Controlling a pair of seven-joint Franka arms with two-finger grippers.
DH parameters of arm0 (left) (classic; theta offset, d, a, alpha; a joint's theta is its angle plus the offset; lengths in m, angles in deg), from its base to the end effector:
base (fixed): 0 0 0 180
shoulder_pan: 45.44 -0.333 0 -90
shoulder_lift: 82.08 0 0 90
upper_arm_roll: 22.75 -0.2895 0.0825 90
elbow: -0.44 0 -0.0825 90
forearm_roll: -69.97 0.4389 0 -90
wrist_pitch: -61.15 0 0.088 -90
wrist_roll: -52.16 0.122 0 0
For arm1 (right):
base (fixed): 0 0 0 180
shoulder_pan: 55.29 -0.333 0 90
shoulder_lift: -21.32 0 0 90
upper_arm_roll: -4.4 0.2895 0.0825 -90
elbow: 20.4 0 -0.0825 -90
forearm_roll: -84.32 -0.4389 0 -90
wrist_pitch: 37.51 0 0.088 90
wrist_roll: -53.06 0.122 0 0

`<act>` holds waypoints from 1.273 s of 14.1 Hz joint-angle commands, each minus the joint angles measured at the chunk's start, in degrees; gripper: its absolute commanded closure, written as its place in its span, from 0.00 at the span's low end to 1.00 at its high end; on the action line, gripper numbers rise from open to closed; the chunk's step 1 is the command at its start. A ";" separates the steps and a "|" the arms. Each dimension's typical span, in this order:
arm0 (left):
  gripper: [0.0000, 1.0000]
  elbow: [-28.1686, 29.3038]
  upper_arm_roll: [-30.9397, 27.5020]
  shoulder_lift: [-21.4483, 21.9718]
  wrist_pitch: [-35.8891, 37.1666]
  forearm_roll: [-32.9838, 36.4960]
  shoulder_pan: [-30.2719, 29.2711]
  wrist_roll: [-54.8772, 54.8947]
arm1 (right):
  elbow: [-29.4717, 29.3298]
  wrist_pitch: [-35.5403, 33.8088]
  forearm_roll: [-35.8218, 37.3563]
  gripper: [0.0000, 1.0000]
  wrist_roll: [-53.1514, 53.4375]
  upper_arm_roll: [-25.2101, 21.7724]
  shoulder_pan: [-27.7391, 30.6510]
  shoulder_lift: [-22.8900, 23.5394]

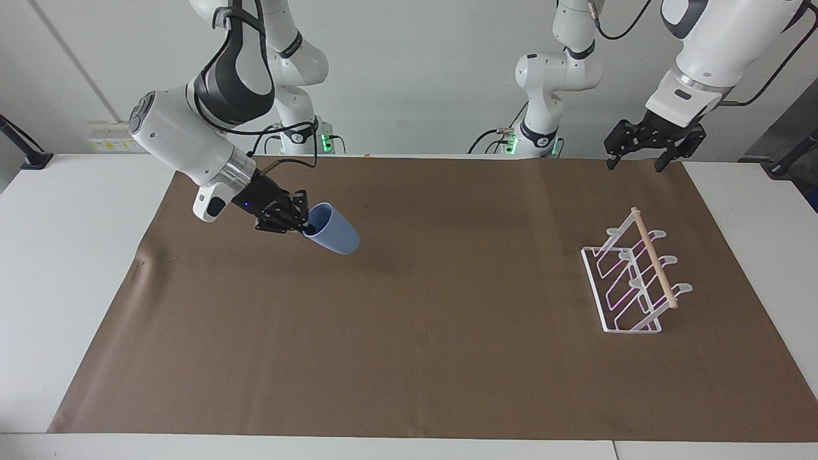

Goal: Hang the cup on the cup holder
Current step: 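Lift the cup with the right gripper while the left gripper approaches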

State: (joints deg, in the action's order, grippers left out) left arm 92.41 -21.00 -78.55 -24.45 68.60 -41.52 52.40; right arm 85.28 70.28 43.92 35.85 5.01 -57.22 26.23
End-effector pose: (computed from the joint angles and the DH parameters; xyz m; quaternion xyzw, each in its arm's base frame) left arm 0.5797 -0.0611 0.5953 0.9983 -0.0521 -0.0253 0.0098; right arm 0.6331 0.0859 0.4311 -0.9436 -0.0491 -0.0189 0.3268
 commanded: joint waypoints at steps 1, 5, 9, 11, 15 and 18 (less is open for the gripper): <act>0.00 0.23 -0.07 0.60 1.49 -2.65 -0.14 -4.08 | 0.14 -5.91 -7.04 1.00 -0.19 0.62 0.79 -1.13; 0.00 -7.75 0.10 -6.77 4.65 -11.97 0.21 -19.53 | 0.49 -14.97 -14.70 1.00 -0.19 0.53 1.49 -2.01; 0.00 -9.35 1.50 -8.72 1.60 -19.09 1.08 -41.48 | 5.48 -15.95 -27.68 1.00 0.25 0.45 1.49 -4.47; 0.00 -9.00 3.17 -8.54 -1.57 -22.61 1.17 -52.22 | 8.91 -15.60 -32.19 1.00 1.82 0.44 0.70 -6.14; 0.00 -7.08 4.23 -8.10 -7.80 -26.48 3.72 -78.66 | 9.10 -14.03 -37.46 1.00 13.67 0.62 -1.13 -5.97; 0.00 -5.31 4.32 -7.75 -13.26 -29.21 5.82 -95.02 | 9.28 -8.15 -39.39 1.00 16.68 0.62 -6.05 -4.92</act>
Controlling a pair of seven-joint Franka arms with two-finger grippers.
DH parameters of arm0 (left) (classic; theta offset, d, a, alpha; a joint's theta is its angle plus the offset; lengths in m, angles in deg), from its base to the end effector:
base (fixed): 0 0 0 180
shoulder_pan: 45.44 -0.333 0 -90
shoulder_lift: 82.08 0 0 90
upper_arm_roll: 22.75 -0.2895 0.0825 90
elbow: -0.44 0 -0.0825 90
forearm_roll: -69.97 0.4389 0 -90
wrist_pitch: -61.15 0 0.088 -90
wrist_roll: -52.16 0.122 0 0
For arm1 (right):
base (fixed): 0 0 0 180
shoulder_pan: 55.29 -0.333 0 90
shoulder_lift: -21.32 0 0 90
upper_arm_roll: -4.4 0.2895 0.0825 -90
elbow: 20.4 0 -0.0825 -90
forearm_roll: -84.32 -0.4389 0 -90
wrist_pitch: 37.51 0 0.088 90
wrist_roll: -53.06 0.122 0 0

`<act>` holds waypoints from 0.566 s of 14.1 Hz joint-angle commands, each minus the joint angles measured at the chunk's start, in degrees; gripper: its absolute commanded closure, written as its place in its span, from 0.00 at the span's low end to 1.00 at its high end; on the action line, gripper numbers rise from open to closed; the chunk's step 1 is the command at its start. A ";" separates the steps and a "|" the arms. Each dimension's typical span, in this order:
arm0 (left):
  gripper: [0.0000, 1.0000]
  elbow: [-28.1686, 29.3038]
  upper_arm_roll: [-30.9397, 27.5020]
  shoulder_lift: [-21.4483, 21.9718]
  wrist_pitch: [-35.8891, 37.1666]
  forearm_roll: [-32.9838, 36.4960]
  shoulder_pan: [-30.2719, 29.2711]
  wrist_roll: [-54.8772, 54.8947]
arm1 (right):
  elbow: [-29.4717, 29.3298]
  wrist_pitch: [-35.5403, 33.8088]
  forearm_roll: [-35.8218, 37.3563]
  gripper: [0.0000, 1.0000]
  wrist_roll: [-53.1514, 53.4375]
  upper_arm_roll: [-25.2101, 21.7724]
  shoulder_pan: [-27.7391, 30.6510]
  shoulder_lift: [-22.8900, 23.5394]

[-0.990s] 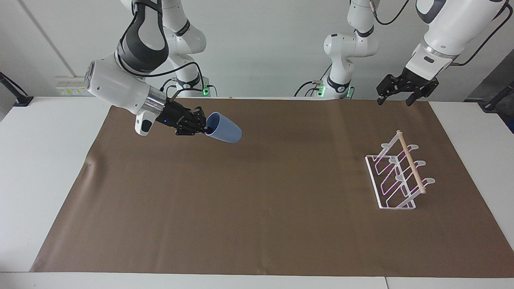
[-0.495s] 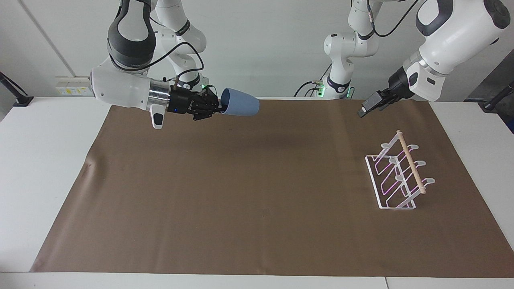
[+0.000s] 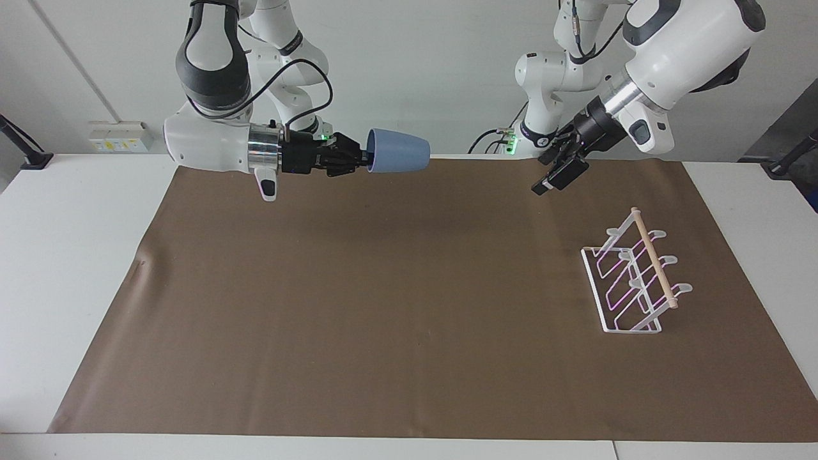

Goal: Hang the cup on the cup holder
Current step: 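Lift the cup with the right gripper while the left gripper approaches, then close the left gripper around the cup base held by the right gripper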

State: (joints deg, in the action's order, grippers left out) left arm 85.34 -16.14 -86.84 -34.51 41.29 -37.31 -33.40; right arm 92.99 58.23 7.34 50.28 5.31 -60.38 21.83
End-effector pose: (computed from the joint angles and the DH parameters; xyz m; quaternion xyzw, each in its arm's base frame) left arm 0.6104 -0.2136 0.6023 0.7807 0.5696 -0.1608 0.2006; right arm 0.5859 0.1719 0.4558 -0.7828 0.0996 0.1404 0.5980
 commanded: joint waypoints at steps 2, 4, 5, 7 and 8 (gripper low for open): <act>0.00 2.55 -0.28 0.63 -4.79 -3.74 2.24 -17.33 | 1.48 7.86 -5.01 1.00 3.75 0.31 -5.27 -0.25; 0.00 4.03 -0.37 1.42 -4.97 -5.07 3.38 -22.17 | 1.48 9.37 -5.37 1.00 4.10 0.31 -6.68 -0.16; 0.00 4.31 -0.37 1.60 -4.89 -5.07 4.25 -24.63 | 1.48 9.81 -5.37 1.00 4.28 0.31 -7.21 -0.16; 0.00 4.92 -0.37 2.04 -4.62 -5.07 5.48 -29.46 | 1.39 10.69 -5.37 1.00 4.89 0.40 -7.65 -0.08; 0.00 5.62 -0.46 2.56 -4.80 -5.07 6.45 -32.45 | 1.39 11.13 -5.37 1.00 4.90 0.31 -8.79 -0.08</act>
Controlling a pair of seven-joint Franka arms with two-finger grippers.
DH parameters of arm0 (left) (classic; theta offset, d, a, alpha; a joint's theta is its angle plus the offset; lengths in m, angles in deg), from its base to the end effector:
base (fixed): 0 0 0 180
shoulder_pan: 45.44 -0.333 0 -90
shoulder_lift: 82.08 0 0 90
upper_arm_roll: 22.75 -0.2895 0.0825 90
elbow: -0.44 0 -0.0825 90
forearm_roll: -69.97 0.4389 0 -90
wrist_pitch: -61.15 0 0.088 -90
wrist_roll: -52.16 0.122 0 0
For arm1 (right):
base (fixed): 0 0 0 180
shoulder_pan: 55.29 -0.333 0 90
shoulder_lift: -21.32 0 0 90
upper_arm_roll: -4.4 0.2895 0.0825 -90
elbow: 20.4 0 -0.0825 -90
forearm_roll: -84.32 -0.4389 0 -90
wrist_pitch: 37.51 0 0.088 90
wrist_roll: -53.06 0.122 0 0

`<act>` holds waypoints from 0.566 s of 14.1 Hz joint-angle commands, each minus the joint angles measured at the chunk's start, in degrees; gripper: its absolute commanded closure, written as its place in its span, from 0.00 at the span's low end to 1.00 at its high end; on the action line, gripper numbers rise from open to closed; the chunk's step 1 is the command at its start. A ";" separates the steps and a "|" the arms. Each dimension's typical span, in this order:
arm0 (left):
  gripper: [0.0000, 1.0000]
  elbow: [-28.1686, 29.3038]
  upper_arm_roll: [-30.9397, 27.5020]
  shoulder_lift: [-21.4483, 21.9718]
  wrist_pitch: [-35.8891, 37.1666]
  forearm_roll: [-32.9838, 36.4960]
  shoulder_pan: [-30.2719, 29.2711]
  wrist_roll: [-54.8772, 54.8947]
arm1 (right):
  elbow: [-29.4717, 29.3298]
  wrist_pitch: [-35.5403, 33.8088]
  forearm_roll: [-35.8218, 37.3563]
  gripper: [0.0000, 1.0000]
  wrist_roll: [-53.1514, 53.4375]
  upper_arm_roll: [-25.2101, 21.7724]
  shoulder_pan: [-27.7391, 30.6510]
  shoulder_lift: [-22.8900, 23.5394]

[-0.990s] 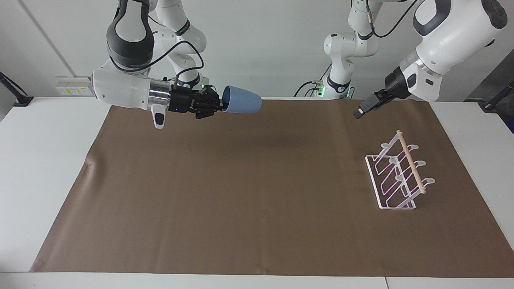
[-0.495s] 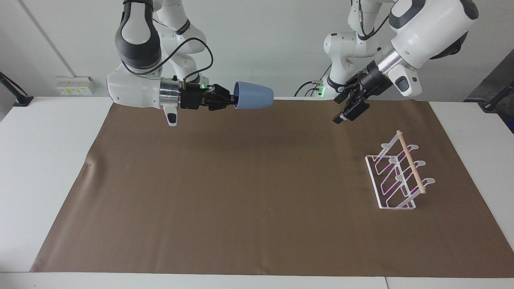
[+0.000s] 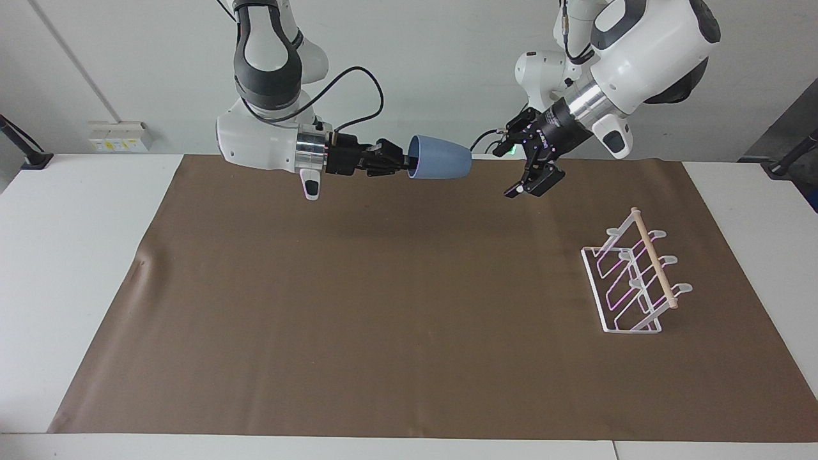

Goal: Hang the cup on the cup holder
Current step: 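Close the left gripper around the cup base held by the right gripper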

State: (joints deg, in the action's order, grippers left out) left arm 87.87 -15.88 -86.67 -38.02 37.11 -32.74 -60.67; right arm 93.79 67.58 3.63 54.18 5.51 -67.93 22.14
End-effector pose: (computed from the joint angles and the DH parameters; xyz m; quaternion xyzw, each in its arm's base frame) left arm 0.5939 -0.2696 0.5898 0.6361 0.7141 -0.2375 0.1703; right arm 0.5786 0.2379 0.4473 -0.7790 0.1371 0.1441 0.5946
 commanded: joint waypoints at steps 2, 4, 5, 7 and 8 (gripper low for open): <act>0.00 4.67 -0.71 3.26 -1.20 -0.89 3.20 -10.02 | 0.60 3.62 -1.66 1.00 0.99 0.12 -1.86 -0.39; 0.00 5.03 -0.71 3.53 -1.46 -0.89 4.43 -12.48 | 0.24 3.28 -1.75 1.00 0.99 0.12 -1.69 -0.21; 0.00 5.03 -0.63 3.53 -1.46 -0.89 4.52 -13.54 | 0.24 3.02 -1.75 1.00 0.99 0.12 -1.34 -0.21; 0.00 5.55 -0.63 3.79 -1.55 -0.89 5.66 -14.69 | 0.24 2.92 -1.75 1.00 0.99 0.12 -1.25 -0.21; 0.00 6.43 -0.63 4.23 -2.07 -0.89 6.10 -14.69 | 0.24 2.92 -1.75 1.00 0.99 0.12 -1.25 -0.12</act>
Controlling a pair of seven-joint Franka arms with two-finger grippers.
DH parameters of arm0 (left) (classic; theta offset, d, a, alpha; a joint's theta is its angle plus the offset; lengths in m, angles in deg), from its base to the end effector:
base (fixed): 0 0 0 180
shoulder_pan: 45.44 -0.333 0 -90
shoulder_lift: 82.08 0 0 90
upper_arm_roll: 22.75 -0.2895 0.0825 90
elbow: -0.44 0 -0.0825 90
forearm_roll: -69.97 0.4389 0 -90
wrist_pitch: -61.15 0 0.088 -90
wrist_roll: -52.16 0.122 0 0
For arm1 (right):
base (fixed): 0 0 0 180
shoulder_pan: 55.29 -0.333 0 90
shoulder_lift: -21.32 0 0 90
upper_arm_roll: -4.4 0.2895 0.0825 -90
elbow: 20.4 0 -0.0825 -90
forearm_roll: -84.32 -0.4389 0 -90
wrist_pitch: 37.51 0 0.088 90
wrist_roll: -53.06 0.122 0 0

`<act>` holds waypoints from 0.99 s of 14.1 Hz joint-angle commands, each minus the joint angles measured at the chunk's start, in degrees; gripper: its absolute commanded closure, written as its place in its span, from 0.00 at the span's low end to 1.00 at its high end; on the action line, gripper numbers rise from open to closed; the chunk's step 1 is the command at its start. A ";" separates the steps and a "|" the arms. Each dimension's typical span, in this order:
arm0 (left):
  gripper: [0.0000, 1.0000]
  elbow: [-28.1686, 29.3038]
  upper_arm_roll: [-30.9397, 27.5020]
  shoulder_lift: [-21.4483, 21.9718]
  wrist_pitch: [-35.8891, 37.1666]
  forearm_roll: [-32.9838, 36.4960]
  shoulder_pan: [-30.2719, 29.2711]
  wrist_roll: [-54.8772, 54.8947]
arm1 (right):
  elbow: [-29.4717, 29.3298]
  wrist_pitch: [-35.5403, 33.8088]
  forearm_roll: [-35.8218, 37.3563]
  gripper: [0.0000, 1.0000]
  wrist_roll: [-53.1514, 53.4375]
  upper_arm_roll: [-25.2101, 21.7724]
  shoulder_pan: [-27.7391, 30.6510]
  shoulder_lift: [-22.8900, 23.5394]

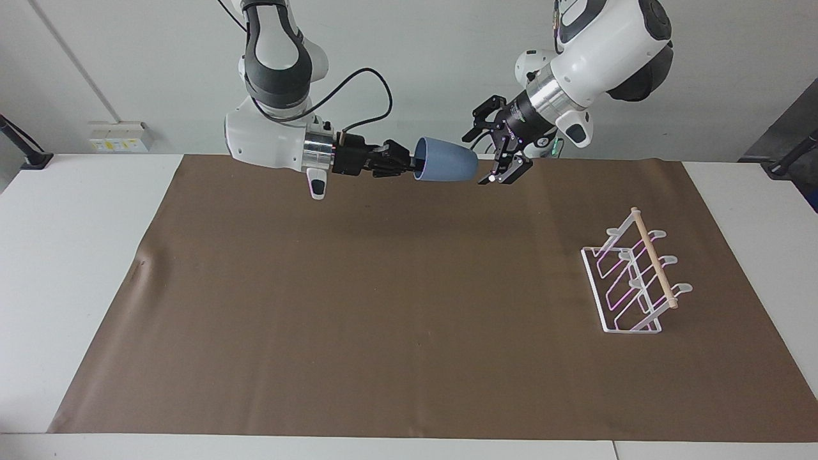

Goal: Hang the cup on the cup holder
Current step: 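Close the left gripper around the cup base held by the right gripper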

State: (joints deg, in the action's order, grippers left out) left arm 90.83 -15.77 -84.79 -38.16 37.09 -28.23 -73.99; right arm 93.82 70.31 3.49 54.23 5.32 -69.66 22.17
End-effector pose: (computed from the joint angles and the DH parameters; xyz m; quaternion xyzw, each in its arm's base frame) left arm 0.5611 -0.3136 0.5827 0.5786 0.7628 -0.2613 0.1230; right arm 0.5777 0.2492 0.4458 -0.7831 0.1418 0.1341 0.5904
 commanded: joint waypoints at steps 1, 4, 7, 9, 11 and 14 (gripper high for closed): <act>0.00 4.60 -0.82 2.71 -3.86 -0.87 2.56 -1.63 | 0.21 0.11 -1.61 1.00 0.94 0.31 0.57 -0.15; 0.00 7.77 -0.74 4.29 -5.89 -0.87 3.53 -2.08 | 0.12 0.11 -1.61 1.00 0.94 0.31 0.57 -0.15; 0.00 7.78 -0.74 4.21 -8.09 -0.87 3.62 -1.99 | 0.12 0.02 -1.61 1.00 0.94 0.31 0.66 -0.15; 0.00 7.60 -0.74 4.12 -8.53 -1.04 3.62 -2.08 | 0.03 0.11 -1.61 1.00 0.94 0.31 0.57 -0.15; 0.00 7.42 -0.74 4.03 -9.23 -1.13 3.62 -2.16 | 0.03 0.11 -1.61 1.00 0.94 0.31 0.57 -0.15; 0.00 7.60 -0.65 4.03 -10.73 -1.13 4.85 -2.25 | 0.03 0.11 -1.61 1.00 0.94 0.31 0.57 -0.15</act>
State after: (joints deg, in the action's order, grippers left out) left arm 96.20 -15.75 -82.34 -46.61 36.99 -25.20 -75.29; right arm 93.82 70.31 3.46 54.23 5.30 -69.62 22.17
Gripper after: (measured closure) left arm 0.000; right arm 0.947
